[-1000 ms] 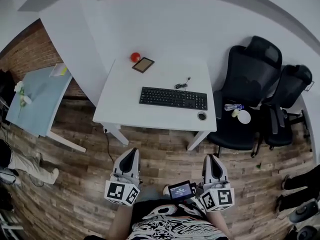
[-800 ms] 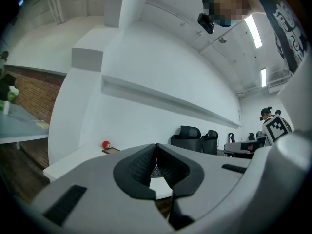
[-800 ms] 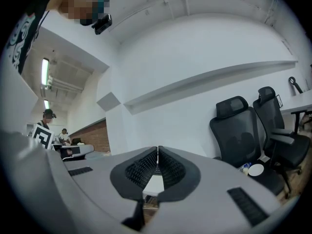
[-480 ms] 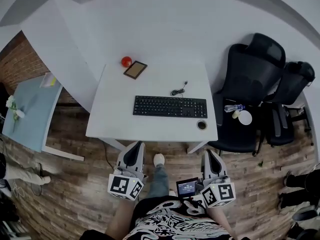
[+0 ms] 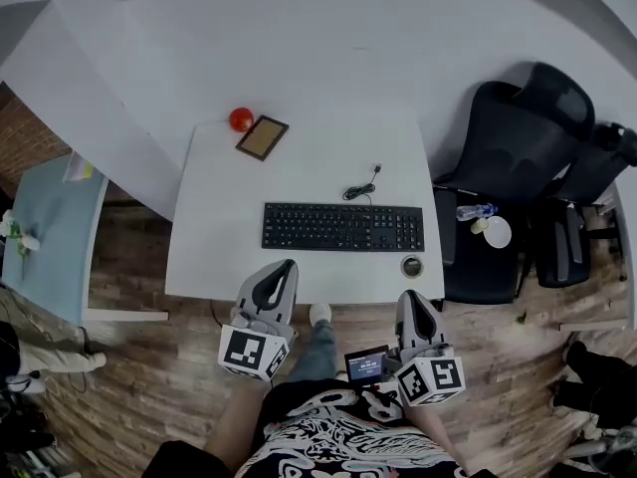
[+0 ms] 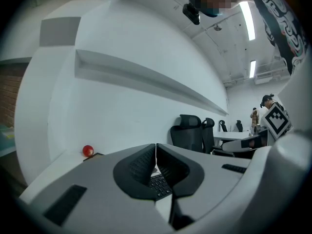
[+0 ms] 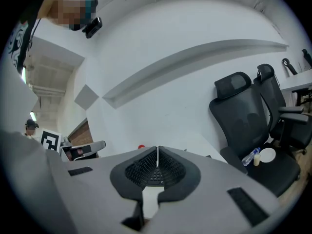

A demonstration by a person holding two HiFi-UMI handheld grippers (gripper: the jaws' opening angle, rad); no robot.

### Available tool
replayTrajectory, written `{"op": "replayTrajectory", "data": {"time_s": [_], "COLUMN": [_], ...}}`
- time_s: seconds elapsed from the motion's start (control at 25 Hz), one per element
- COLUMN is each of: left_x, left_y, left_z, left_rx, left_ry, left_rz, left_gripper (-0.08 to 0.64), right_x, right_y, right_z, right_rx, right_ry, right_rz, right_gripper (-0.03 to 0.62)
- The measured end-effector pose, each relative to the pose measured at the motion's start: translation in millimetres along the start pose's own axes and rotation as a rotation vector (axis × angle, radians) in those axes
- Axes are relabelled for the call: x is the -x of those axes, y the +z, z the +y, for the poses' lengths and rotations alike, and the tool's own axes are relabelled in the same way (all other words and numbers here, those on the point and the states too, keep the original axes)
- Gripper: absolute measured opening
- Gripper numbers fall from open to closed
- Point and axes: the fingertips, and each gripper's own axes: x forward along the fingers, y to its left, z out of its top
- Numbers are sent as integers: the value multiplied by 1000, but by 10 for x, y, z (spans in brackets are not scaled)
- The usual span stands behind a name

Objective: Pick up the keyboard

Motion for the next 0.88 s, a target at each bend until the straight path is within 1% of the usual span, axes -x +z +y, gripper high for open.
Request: {"op": "replayTrajectory", "data": {"time_s": [0.32, 0.52, 0.68, 0.8, 0.88], "left_x": [-605, -911, -1126, -1315, -1432], "left_y": [-37, -96, -196, -323, -445], "left_z": [487, 650, 753, 790, 807], "left_rx": [16, 14, -5, -44, -81], "left_ry": [-21, -37, -40, -77, -106], "left_rz": [20, 37, 70, 124, 170], "left_gripper": [18, 18, 18, 20, 20], "right_x": [-648, -922, -1056, -1152, -1210], "right_y": [22, -28, -174, -329, -445], "right_z": [-73, -140, -262, -353, -381], "right_rx": [-1, -23, -50, -87, -129], "right_ry": [-34, -44, -60, -87, -88], "right_rz": [50, 79, 103, 134, 150], "right_gripper": [31, 31, 31, 31, 31]}}
